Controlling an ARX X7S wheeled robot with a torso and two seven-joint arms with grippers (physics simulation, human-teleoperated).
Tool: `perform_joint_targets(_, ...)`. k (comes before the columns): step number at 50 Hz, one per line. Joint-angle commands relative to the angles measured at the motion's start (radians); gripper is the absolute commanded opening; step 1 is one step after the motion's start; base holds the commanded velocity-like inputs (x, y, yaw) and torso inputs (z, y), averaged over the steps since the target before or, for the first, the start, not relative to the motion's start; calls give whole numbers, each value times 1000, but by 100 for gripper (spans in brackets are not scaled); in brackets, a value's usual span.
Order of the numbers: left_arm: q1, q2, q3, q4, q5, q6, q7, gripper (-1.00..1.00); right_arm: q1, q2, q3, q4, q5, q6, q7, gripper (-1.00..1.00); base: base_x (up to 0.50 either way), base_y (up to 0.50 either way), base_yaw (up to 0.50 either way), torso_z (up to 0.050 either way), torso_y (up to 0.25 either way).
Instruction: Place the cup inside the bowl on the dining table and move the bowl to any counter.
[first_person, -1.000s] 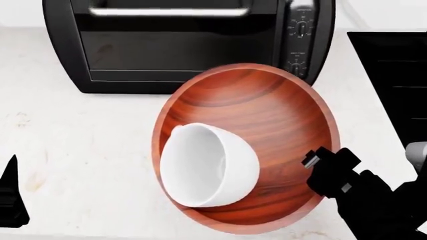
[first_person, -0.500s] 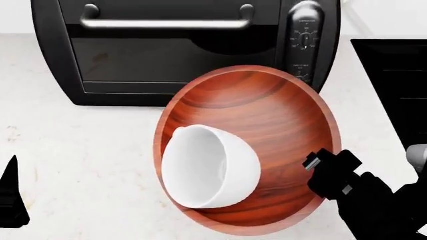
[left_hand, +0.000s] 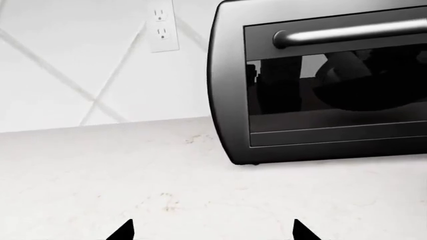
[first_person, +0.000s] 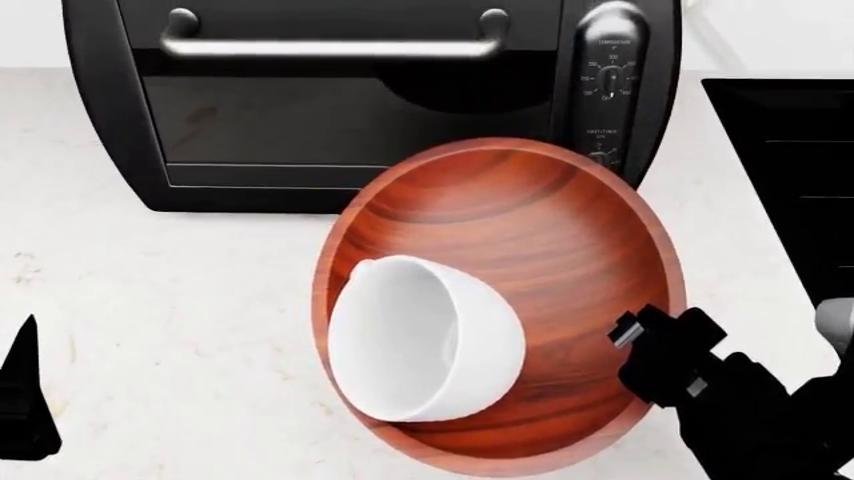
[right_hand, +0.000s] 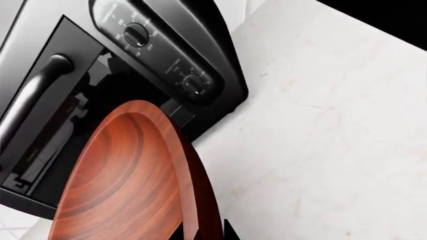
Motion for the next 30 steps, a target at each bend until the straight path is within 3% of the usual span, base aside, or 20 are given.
perform_joint_targets(1,22,-5,-18,7,-6,26,15,100,0,-5,14,-8,8,-16,-25,-100,0,0,0,0,0)
perform_joint_targets(30,16,-6,-2,-3,-4,30,11,100,-7,-26,42,-15,-59,-102,-18,-100,0,0,0,0,1)
